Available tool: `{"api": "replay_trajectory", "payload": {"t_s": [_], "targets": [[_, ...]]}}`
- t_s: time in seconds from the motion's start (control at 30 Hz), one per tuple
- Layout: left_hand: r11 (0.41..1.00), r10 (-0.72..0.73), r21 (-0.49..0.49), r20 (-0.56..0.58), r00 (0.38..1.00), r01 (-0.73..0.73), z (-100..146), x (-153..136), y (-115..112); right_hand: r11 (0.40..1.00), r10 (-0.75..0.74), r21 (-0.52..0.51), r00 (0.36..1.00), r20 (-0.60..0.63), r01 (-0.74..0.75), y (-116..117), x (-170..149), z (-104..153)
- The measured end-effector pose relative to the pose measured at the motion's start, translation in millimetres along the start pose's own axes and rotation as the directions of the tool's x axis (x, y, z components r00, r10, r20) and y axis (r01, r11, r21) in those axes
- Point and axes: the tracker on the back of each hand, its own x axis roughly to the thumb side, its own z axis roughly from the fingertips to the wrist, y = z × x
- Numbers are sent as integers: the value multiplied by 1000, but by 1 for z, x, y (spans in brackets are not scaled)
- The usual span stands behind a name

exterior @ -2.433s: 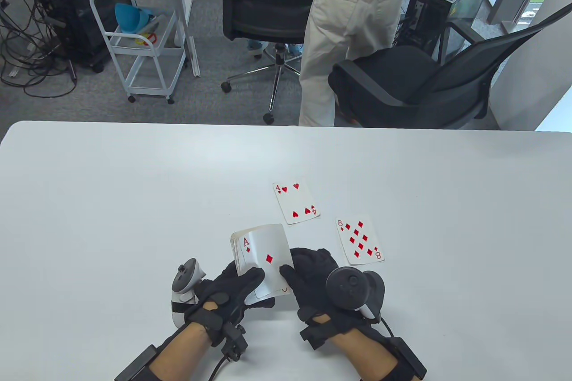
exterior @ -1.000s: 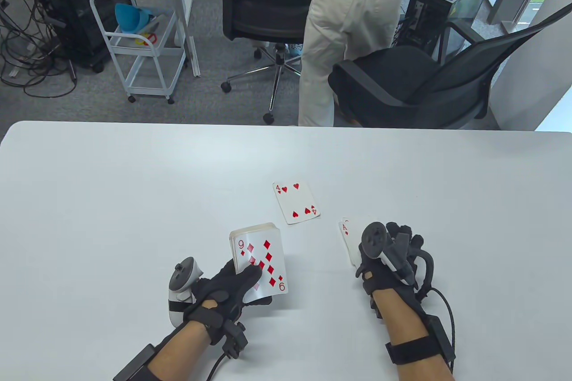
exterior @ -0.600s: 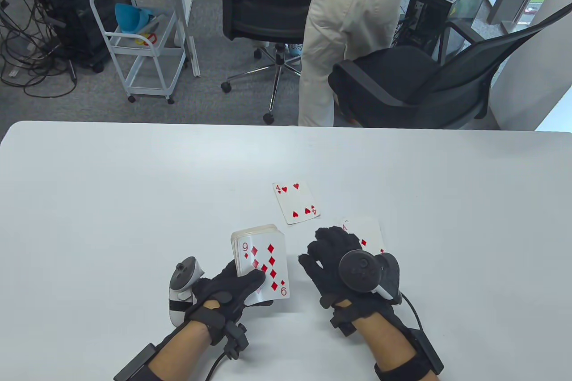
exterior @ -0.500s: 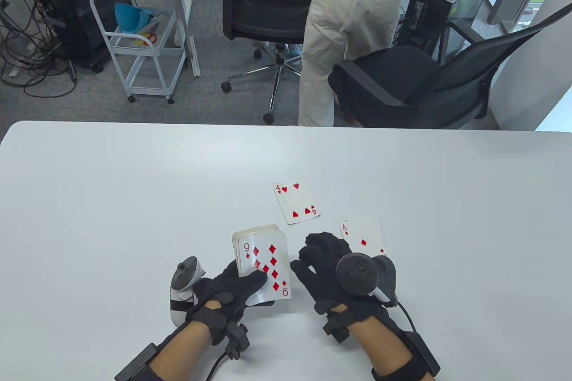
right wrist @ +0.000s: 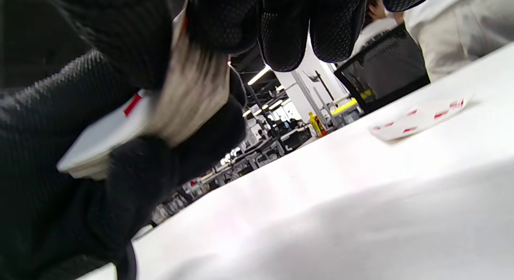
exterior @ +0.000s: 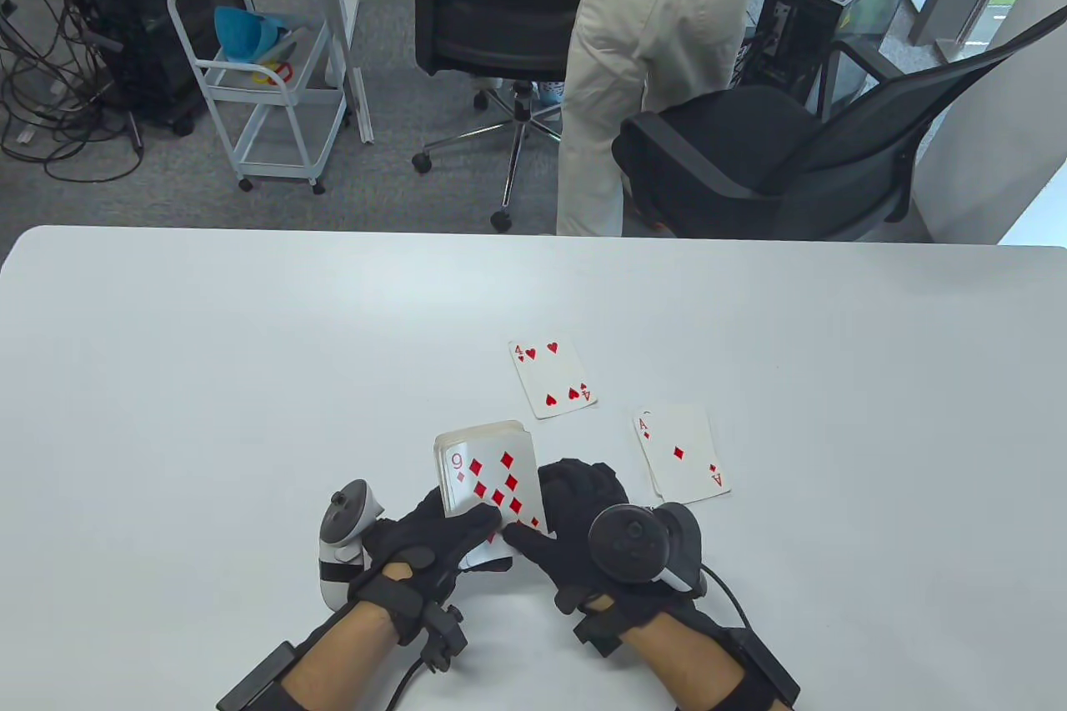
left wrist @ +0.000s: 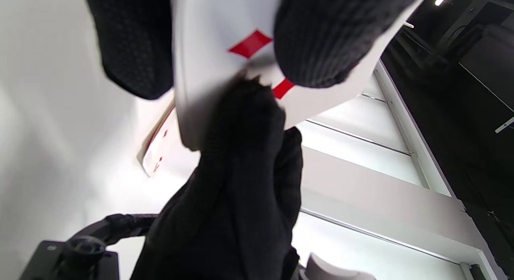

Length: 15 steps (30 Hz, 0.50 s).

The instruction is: Playing card suit sorting

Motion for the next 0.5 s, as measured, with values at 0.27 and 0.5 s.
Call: {"api": "replay_trajectory", "payload": {"t_s": [0.27, 0.5], "targets": [[999, 29, -19, 3, 1000, -29, 1, 0, -2, 995, 16, -100, 1000, 2, -16, -11, -4, 2], [999, 31, -19, 10, 999, -31, 1, 1, -2, 973, 8, -230, 996, -90, -29, -38, -22, 2]]}}
